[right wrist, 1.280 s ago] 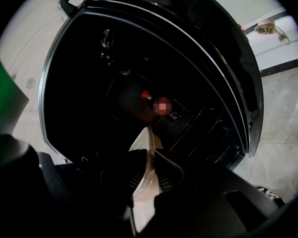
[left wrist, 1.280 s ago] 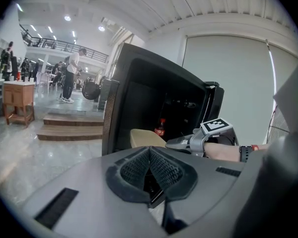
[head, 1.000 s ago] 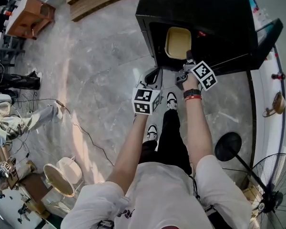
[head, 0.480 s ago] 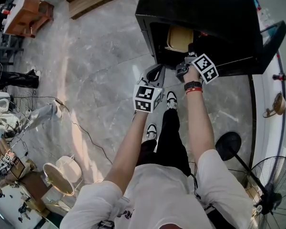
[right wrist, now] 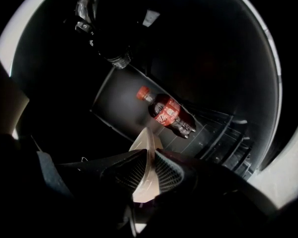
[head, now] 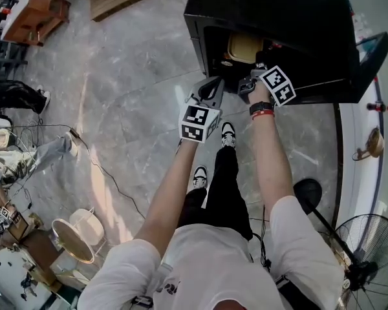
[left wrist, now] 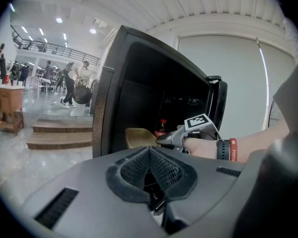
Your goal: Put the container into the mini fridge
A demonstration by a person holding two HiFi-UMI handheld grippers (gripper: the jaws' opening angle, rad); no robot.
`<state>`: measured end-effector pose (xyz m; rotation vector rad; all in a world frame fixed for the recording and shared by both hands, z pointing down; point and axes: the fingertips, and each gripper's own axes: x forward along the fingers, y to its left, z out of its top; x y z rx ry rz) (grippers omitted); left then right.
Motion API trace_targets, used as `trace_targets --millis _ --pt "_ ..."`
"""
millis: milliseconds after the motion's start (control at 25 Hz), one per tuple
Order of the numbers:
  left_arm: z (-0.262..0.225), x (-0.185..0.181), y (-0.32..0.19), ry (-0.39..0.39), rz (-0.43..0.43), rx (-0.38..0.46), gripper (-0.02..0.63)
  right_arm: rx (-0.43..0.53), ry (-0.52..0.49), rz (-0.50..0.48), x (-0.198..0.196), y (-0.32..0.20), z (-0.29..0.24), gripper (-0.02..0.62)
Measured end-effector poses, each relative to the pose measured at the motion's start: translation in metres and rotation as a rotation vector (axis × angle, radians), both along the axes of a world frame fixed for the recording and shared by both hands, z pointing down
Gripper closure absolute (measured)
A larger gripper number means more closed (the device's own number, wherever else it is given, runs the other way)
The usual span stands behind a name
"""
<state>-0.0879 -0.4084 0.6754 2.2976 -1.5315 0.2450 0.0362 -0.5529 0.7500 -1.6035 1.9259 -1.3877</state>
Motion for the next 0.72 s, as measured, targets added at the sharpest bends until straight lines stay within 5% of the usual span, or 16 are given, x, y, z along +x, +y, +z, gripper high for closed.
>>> trace_targets --millis 720 --pt "0.001 0.001 -0.004 0.003 -0.003 0.025 0.586 -0.066 0.038 0.059 0.003 -0.032 0.028 0.532"
